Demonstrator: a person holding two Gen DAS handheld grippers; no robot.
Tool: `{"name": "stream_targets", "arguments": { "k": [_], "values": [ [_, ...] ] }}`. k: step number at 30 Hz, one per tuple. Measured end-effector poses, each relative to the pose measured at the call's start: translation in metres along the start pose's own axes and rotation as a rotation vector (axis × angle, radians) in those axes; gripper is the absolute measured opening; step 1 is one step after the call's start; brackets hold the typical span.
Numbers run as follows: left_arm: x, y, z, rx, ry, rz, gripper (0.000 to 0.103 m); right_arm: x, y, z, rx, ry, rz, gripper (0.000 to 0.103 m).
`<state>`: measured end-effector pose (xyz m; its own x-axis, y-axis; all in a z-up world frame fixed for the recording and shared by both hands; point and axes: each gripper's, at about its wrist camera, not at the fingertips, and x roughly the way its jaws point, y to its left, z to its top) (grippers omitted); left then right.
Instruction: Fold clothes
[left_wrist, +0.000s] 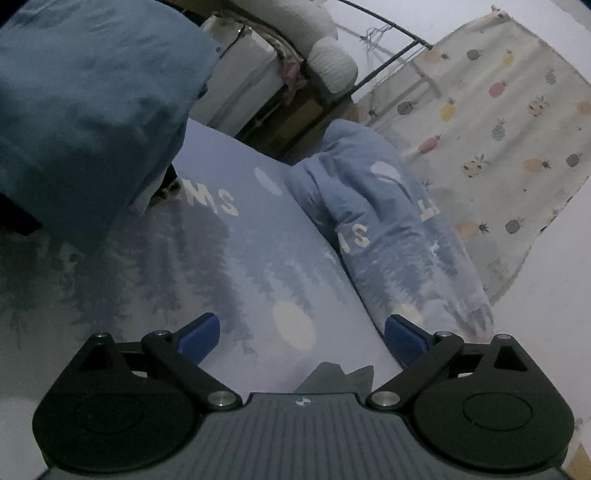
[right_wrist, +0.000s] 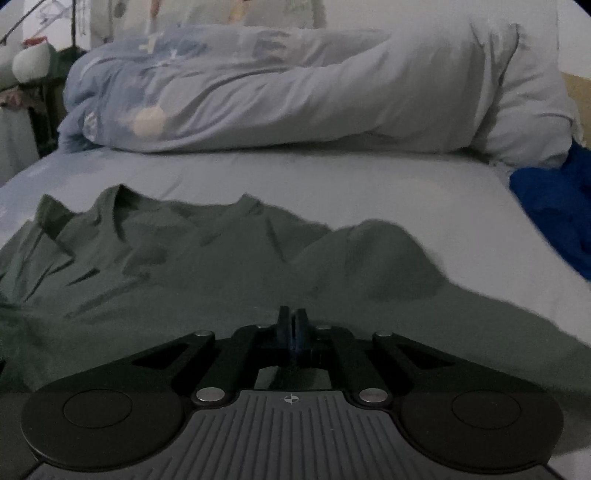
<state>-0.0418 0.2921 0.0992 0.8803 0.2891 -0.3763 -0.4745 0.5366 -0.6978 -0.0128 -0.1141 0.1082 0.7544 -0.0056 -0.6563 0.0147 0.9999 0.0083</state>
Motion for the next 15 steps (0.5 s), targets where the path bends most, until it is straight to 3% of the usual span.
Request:
{"name": "stream_targets", "arguments": {
  "k": [8, 15],
  "values": [
    [-0.006, 0.003, -0.001, -0.022, -0.020, -0.004, 0.101, 0.012, -0.026, 0.039, -0.010, -0.027, -0.109, 0.001],
    [0.000, 0.004, 0.000, -0.028, -0.008, 0.005, 0.101, 0.046, -0.030, 0.041, -0.058, 0.093, -0.132, 0.002]
  ]
}}
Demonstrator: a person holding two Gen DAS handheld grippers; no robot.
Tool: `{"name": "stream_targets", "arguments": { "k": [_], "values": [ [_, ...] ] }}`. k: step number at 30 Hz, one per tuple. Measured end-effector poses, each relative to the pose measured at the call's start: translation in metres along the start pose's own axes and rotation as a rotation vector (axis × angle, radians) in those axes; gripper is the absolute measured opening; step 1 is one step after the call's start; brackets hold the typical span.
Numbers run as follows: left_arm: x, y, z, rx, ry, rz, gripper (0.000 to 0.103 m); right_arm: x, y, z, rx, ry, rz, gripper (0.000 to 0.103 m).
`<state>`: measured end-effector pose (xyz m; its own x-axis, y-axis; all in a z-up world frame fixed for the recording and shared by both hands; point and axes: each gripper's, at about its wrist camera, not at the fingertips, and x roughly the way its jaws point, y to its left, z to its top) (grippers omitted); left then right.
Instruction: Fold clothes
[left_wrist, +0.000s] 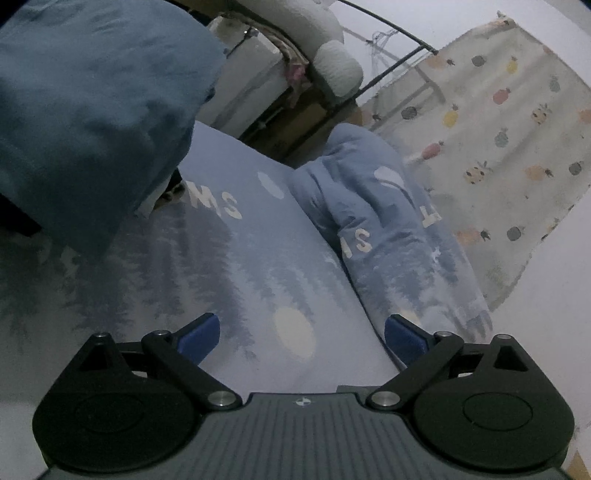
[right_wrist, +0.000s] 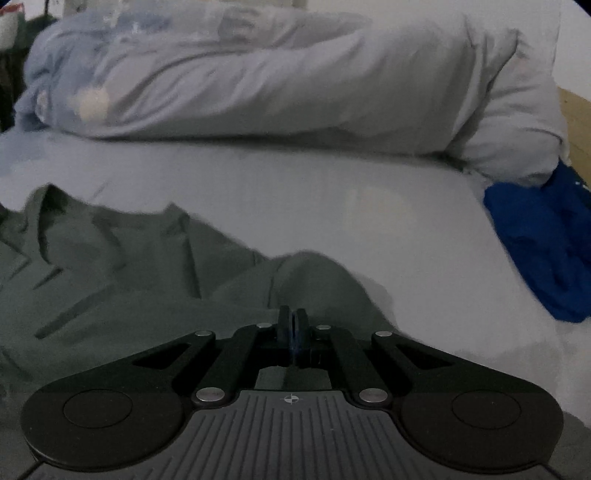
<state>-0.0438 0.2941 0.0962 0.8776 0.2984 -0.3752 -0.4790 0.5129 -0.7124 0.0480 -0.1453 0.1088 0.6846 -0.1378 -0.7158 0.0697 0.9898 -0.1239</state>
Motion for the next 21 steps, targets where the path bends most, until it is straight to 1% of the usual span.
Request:
{"name": "stream_targets", "arguments": {
  "k": [2, 4, 5, 6, 7, 9, 12, 14, 16, 18, 20, 21],
  "values": [
    [0.002, 0.001, 0.001, -0.013, 0.005, -0.002, 0.101, 0.003, 0.001, -0.001, 0.011, 0.023, -0.017, 0.002],
    [0.003, 0.003, 0.002, -0.023, 0.014, -0.003, 0.101, 0.002, 0.001, -0.003, 0.030, 0.036, -0.036, 0.008],
    [0.003, 0.004, 0.003, -0.027, 0.020, -0.003, 0.101, 0.000, 0.000, -0.004, 0.032, 0.037, -0.044, 0.012],
    [0.004, 0.004, 0.004, -0.030, 0.025, -0.004, 0.101, -0.004, -0.001, -0.006, 0.040, 0.031, -0.058, 0.023],
    [0.005, 0.005, 0.004, -0.033, 0.029, -0.005, 0.101, -0.009, -0.002, -0.007, 0.052, 0.019, -0.066, 0.035],
    [0.004, 0.007, 0.006, -0.041, 0.027, -0.002, 0.101, -0.026, 0.001, -0.010, 0.066, -0.018, -0.083, 0.045],
    [0.001, 0.010, 0.010, -0.056, 0.003, 0.004, 0.101, -0.053, 0.014, -0.015, 0.058, -0.057, -0.047, 0.047],
    [-0.005, 0.012, 0.016, -0.065, -0.036, 0.004, 0.101, -0.073, 0.022, -0.017, 0.054, -0.077, -0.032, 0.049],
    [-0.014, 0.014, 0.025, -0.076, -0.092, -0.007, 0.101, -0.099, 0.028, -0.018, 0.078, -0.103, -0.013, 0.051],
    [-0.025, 0.017, 0.036, -0.092, -0.147, -0.024, 0.101, -0.132, 0.033, -0.019, 0.104, -0.127, 0.051, 0.052],
    [-0.038, 0.020, 0.045, -0.108, -0.210, -0.057, 0.100, -0.163, 0.040, -0.020, 0.093, -0.150, 0.101, 0.054],
    [-0.049, 0.022, 0.051, -0.124, -0.264, -0.093, 0.100, -0.178, 0.046, -0.019, 0.066, -0.167, 0.122, 0.057]
  ]
}}
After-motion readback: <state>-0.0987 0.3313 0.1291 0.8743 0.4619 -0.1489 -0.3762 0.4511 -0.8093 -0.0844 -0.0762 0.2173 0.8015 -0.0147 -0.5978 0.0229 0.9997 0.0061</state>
